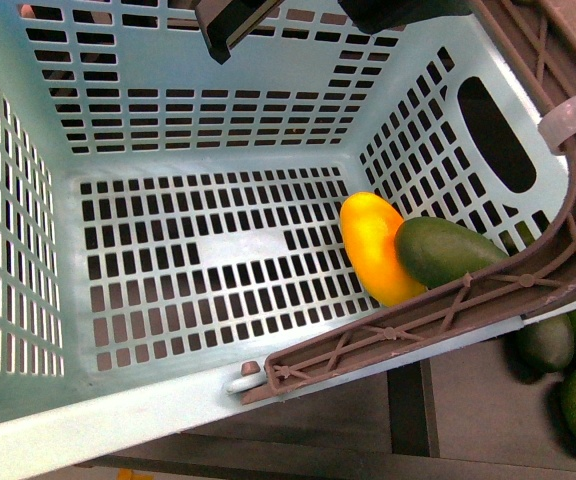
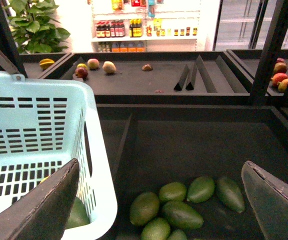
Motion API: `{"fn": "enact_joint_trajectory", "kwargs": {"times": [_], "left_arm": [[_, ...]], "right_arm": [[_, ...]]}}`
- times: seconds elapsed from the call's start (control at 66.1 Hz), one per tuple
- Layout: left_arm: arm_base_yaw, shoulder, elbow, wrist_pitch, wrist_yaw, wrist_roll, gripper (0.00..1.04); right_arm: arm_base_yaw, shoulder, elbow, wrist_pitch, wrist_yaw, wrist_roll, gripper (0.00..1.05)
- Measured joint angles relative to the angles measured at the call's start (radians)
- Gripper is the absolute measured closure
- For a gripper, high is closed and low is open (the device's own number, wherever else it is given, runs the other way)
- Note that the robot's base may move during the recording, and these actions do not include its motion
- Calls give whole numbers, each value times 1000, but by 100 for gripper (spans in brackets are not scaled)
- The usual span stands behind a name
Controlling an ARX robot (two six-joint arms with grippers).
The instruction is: Pick mango and avocado into basket
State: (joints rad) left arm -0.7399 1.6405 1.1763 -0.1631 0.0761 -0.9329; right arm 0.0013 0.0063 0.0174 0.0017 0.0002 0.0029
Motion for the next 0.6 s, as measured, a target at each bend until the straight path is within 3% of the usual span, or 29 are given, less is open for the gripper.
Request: {"fn": "enact_joint_trajectory", "kwargs": {"times": [0.242, 0.287, 0.318, 0.408, 0.484, 0.605], "left_arm": [[-4, 0, 0, 6, -29, -5, 91], [-42, 18, -5, 109, -341, -159, 91], [-51, 27, -3, 135, -478, -259, 91], [-36, 53, 11, 156, -689, -383, 91], [-3, 90, 39, 170, -707, -410, 91], [82, 204, 93, 189, -632, -533, 91]], "right_arm": [[0, 0, 0, 0, 0, 0, 9], [0, 0, 0, 0, -1, 0, 9], [0, 0, 0, 0, -2, 0, 9], [0, -1, 0, 0, 3, 0, 9], [0, -1, 0, 0, 2, 0, 9], [0, -1, 0, 0, 0, 0, 9]]}}
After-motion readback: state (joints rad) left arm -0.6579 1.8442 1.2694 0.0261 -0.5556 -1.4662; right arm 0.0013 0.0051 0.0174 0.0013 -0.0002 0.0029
